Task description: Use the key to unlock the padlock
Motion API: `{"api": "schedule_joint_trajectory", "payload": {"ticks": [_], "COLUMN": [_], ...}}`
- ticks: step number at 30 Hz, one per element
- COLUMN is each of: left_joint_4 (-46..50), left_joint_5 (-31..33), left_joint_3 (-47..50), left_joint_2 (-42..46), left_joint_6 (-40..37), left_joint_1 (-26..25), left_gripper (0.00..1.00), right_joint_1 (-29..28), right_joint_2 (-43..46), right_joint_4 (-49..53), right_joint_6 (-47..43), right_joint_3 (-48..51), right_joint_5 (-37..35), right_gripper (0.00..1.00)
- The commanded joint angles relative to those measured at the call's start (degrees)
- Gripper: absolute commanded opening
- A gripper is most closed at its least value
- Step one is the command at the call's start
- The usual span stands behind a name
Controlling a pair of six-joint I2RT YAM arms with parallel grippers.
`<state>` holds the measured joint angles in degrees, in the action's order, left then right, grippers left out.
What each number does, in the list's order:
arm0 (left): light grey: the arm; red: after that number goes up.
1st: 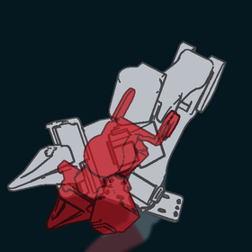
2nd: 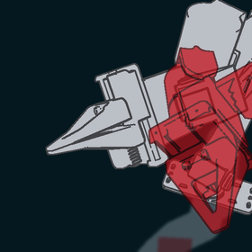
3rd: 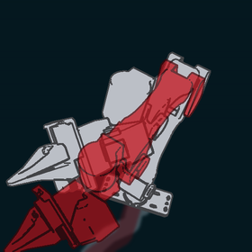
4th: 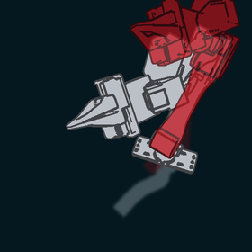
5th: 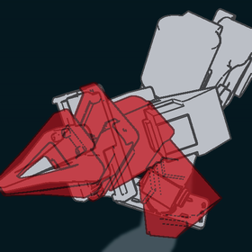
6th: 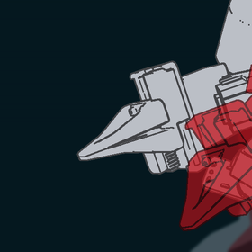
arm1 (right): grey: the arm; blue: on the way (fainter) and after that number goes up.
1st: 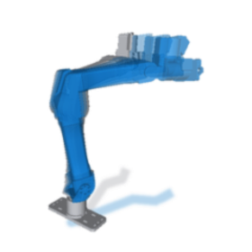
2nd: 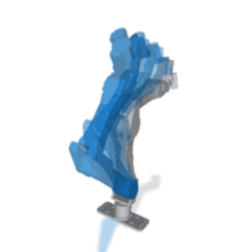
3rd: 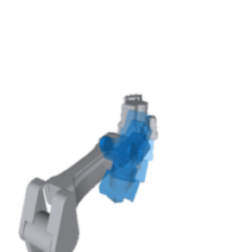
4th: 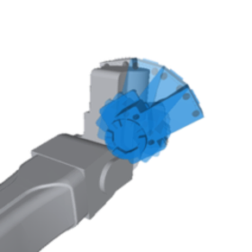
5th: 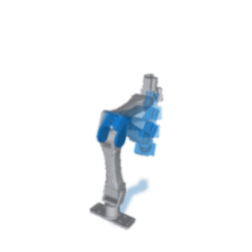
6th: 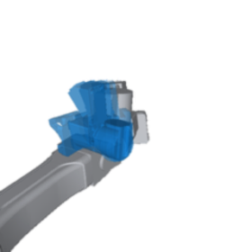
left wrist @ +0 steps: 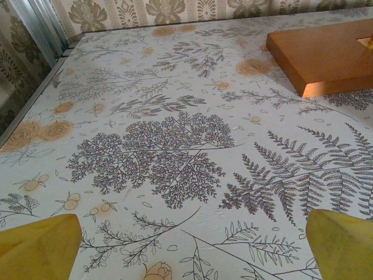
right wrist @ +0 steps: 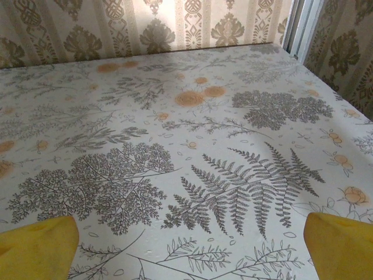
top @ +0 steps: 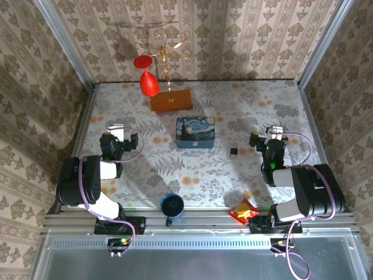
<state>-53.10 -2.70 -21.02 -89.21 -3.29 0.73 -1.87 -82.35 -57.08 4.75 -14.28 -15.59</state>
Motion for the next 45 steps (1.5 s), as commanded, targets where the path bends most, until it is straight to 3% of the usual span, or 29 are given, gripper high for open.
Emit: {"api": "schedule_joint_trajectory", "payload": {"ticks": [1, 4, 15, 19, 24, 45], "left_joint_4": [-0.24, -0.25, 0.28, 0.30, 0.28, 0.46], "left_joint_5": [0.59, 0.59, 0.41, 0.43, 0.50, 0.41], "left_joint_3": [-1.11, -1.13, -1.40, -1.40, -1.48, -1.49], "left_joint_2": [0.11, 0.09, 0.06, 0.08, 0.08, 0.09], "left_joint_6": [0.30, 0.35, -0.01, -0.13, -0.13, -0.66], "left_joint_1": [-0.29, -0.25, -0.41, -0.42, -0.53, -0.82], "left_gripper": [1.00, 1.00, 1.00, 1.00, 1.00, 1.00], "right_joint_1": [0.95, 1.05, 2.45, 1.96, 3.35, 3.28], "right_joint_2": [-0.47, -6.07, -4.80, -5.37, -5.30, -5.19], "right_joint_4": [-1.43, -8.08, 4.83, 9.34, 7.45, 7.51], "right_joint_6": [0.38, -1.19, 0.60, -2.82, -3.92, -4.02], "right_joint_3": [-1.27, -1.26, -6.87, -9.58, -8.66, -8.66], "right_joint_5": [3.80, 7.06, 8.56, 15.50, 22.53, 22.41], "right_gripper": [1.00, 1.00, 1.00, 1.00, 1.00, 1.00]}}
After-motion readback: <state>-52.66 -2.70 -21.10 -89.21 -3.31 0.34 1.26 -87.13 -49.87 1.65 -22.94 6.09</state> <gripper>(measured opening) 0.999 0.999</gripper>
